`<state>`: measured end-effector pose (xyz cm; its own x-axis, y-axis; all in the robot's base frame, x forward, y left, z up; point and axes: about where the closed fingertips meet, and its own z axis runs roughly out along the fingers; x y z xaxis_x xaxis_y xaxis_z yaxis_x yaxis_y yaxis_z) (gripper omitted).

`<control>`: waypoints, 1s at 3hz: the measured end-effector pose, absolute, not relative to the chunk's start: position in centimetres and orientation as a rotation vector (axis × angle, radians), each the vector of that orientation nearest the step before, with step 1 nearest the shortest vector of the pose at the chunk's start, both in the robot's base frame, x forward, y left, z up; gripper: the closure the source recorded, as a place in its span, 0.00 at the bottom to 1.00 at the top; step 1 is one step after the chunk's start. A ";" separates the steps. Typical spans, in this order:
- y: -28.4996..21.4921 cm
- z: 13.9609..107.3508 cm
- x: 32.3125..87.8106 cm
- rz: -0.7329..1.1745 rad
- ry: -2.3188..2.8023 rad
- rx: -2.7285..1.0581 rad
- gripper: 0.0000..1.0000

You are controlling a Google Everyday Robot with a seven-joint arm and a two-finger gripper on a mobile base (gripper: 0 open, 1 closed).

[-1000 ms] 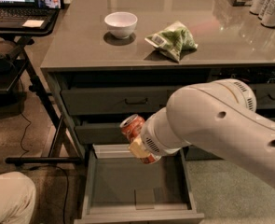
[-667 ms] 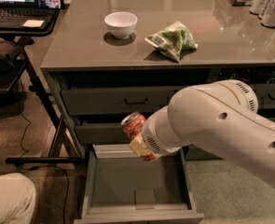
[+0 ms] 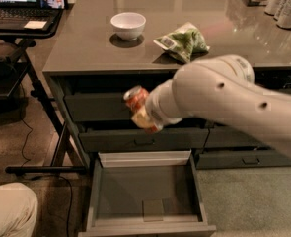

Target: Pick coke can from bottom drawer and place on counter

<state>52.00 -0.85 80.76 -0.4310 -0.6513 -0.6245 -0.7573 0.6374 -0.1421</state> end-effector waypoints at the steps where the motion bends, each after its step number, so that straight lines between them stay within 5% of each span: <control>1: 0.4 85.0 56.2 0.183 2.072 -1.099 1.00; 3: 3.5 92.8 61.6 0.224 1.850 -1.107 1.00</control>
Offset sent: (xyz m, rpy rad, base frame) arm 0.1061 0.0499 0.1451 0.0940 -0.3320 0.1284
